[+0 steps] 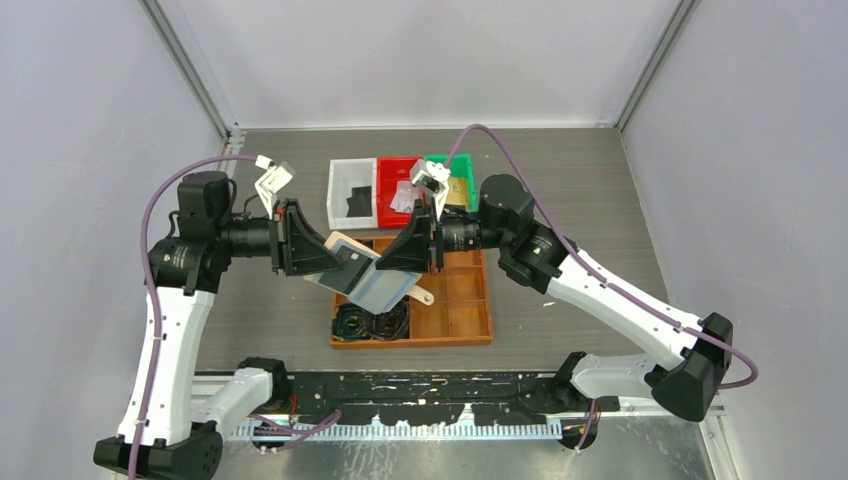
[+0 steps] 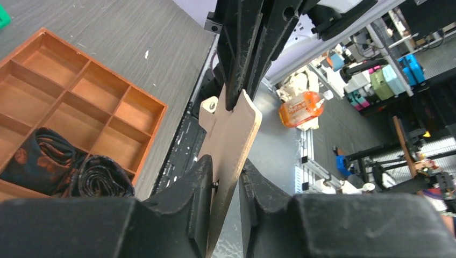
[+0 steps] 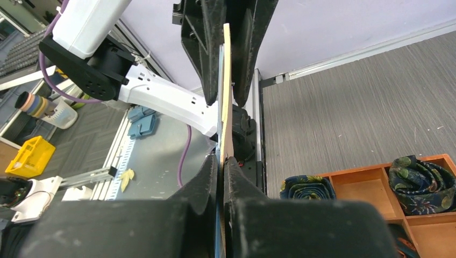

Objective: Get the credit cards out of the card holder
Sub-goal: Remove the credit card from the card holder.

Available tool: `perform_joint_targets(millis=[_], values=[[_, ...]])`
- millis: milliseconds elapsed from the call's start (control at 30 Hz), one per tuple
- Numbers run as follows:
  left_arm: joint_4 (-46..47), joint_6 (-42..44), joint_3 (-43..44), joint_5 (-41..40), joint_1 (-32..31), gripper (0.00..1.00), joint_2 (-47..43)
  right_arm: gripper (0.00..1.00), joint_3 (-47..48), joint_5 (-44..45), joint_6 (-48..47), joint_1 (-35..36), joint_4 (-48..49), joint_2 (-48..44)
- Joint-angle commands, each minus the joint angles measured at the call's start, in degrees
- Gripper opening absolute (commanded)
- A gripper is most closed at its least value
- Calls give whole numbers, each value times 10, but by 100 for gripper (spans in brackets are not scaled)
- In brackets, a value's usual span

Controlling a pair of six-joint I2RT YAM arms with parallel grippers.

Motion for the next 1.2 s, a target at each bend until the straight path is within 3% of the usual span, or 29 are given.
perform_joint_targets(millis=[0,300,333,367,500,567,667,767,933,1167], values=[[78,-49,-13,27,9,22,-11,1,9,-15,12,0,44,-22],[99,-64,-28,-16,9,0,-27,3,19,-14,33,-4,64,-7],[100,-66,-28,-27,9,0,-28,9,19,-9,39,-7,67,-5],[101,-68,-29,-40,9,0,-29,25,19,1,46,-11,69,-4],[118,-91,-46,-114,9,0,-38,59,14,63,86,-45,75,-10],[115,-96,-51,-166,9,0,-39,66,9,111,117,-64,81,-23],[106,-100,-49,-213,10,0,-34,66,-6,169,154,-82,96,-47],[110,-111,-46,-242,11,0,-30,64,-31,159,229,-82,157,-50],[149,-164,-49,-231,15,0,-30,59,-98,106,399,-57,350,1],[191,-224,-44,-213,16,0,-31,58,-132,106,467,-20,449,63]])
